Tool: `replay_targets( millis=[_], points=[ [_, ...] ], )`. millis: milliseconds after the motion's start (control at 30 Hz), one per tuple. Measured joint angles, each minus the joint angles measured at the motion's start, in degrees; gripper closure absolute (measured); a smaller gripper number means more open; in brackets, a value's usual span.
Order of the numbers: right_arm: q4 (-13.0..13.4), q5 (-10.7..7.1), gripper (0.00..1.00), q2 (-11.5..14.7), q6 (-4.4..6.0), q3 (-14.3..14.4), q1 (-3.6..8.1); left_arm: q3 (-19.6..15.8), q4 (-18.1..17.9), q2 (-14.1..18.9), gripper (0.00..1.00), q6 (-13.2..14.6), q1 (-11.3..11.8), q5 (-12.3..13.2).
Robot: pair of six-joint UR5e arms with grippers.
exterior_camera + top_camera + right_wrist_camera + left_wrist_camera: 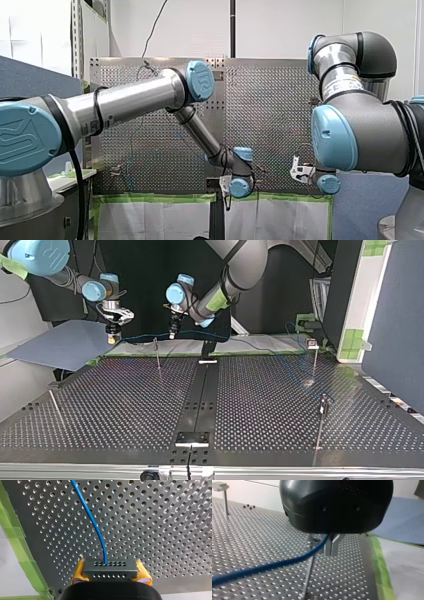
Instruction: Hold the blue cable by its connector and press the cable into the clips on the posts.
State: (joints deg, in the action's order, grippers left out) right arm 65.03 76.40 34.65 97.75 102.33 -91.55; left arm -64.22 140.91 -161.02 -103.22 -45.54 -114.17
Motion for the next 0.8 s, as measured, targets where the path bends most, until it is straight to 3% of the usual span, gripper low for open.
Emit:
replay_targets(
  millis=[300, 800],
  points=[
    [-0.54, -0.24, 1.00, -0.10, 0.00, -1.00, 0.00, 2.91, 1.41, -1.84, 1.00, 0.08, 0.89, 1.66],
    [-0.84, -0.84, 1.00, -0.22, 0.00, -2.44, -0.01, 4.03, 1.89, -1.87, 1.00, 0.30, 2.28, 2.45]
  ],
)
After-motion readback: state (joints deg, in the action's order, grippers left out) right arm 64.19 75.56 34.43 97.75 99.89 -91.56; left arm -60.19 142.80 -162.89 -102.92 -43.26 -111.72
